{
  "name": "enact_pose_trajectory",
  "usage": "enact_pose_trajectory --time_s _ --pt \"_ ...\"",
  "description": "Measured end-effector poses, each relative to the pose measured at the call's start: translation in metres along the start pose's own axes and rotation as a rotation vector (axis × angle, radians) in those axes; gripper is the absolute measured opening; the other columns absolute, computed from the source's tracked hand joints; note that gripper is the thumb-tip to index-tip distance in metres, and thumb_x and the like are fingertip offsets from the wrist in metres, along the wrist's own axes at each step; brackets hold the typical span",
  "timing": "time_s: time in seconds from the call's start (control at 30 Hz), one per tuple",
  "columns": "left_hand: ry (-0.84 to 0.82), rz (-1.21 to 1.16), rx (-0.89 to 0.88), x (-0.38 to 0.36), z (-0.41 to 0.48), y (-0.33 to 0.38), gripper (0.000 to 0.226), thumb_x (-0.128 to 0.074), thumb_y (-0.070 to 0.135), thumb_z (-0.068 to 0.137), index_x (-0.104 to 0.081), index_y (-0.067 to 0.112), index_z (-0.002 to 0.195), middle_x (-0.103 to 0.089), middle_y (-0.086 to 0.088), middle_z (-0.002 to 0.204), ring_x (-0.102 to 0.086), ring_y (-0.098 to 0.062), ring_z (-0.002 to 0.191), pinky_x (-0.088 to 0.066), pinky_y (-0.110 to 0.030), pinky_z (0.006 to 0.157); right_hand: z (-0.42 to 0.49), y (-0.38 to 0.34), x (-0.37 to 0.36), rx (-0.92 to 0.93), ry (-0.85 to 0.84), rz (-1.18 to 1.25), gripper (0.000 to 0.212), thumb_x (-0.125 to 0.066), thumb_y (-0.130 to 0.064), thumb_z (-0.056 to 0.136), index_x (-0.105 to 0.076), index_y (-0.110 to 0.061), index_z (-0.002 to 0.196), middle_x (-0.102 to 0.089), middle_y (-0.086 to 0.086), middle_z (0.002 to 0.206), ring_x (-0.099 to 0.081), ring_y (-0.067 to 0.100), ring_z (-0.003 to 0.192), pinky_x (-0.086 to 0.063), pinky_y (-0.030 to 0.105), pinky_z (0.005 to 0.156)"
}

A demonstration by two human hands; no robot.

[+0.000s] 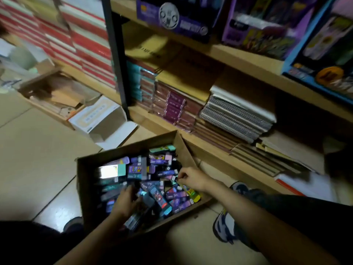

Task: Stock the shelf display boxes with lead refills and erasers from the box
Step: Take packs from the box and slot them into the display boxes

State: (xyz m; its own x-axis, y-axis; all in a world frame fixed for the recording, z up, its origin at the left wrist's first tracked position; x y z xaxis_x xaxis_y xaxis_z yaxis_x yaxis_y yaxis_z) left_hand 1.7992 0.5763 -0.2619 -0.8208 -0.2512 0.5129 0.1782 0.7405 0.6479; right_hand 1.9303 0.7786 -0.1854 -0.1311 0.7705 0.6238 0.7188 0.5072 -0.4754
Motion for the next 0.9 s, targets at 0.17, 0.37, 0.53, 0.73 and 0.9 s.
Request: enact_pose_trajectory --time_s 0.17,0.37,0.53,0.73,0.9 --pt "-0.015 0.337 -0.031 -0.026 -0.001 -0.036 0.049 -0.066 0.042 0.083 -0.051 0.015 0.121 -0.049 -0.008 0.127 -0.048 -0.025 0.115 -0.041 -0.033 0.089 0.032 0.040 -0.054 -0.174 0.032 -0.138 0.044 -0.056 -0.020 0.091 -0.045 -0.009 0.132 -0.043 0.018 0.134 -0.047 0.032 0.120 -0.042 0.034 0.097" --pt "-0.014 0.545 -0.132 -0.048 0.009 -0.045 0.067 -0.053 0.051 0.087 -0.032 0.021 0.144 -0.030 0.000 0.151 -0.030 -0.021 0.137 -0.024 -0.033 0.107 0.048 0.051 -0.086 -0.369 -0.130 -0.071 0.095 -0.058 -0.041 0.090 0.010 -0.014 0.150 0.013 0.010 0.158 -0.001 0.032 0.145 -0.015 0.038 0.116" --pt "0.030 0.492 -0.156 -0.058 0.010 -0.042 0.058 -0.057 0.046 0.087 -0.040 0.021 0.136 -0.045 -0.003 0.135 -0.044 -0.023 0.122 -0.035 -0.032 0.091 0.046 0.049 -0.097 -0.286 0.035 -0.209 0.065 -0.055 -0.033 0.091 -0.023 -0.008 0.142 -0.017 0.016 0.150 -0.033 0.035 0.132 -0.035 0.039 0.105" --pt "-0.059 0.313 -0.025 -0.056 0.020 -0.043 0.056 -0.070 0.036 0.081 -0.045 0.014 0.126 -0.054 -0.010 0.124 -0.053 -0.028 0.113 -0.041 -0.034 0.088 0.052 0.061 -0.077 -0.138 -0.053 -0.309 0.046 -0.061 -0.038 0.087 -0.046 -0.012 0.122 -0.049 0.009 0.131 -0.043 0.030 0.117 -0.037 0.033 0.094" --pt "-0.220 0.112 0.085 -0.061 0.020 -0.050 0.038 -0.069 0.026 0.084 -0.057 0.006 0.113 -0.060 -0.011 0.108 -0.060 -0.029 0.102 -0.046 -0.033 0.085 0.056 0.064 -0.066 -0.056 -0.282 -0.349 0.047 -0.064 -0.040 0.085 -0.051 -0.016 0.124 -0.051 0.006 0.130 -0.043 0.025 0.121 -0.033 0.032 0.096"
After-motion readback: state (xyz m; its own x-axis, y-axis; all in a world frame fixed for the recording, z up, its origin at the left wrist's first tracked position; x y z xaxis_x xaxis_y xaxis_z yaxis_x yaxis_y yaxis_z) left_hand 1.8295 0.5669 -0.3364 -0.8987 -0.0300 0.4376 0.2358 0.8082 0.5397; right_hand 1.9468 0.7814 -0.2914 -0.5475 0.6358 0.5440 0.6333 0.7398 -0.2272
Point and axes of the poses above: each hand's wrist, its own z-axis towards the middle knuckle, its own x-axis out of the back of the hand, y = z × x, the point moved 1 cm from there along z, towards the middle knuckle
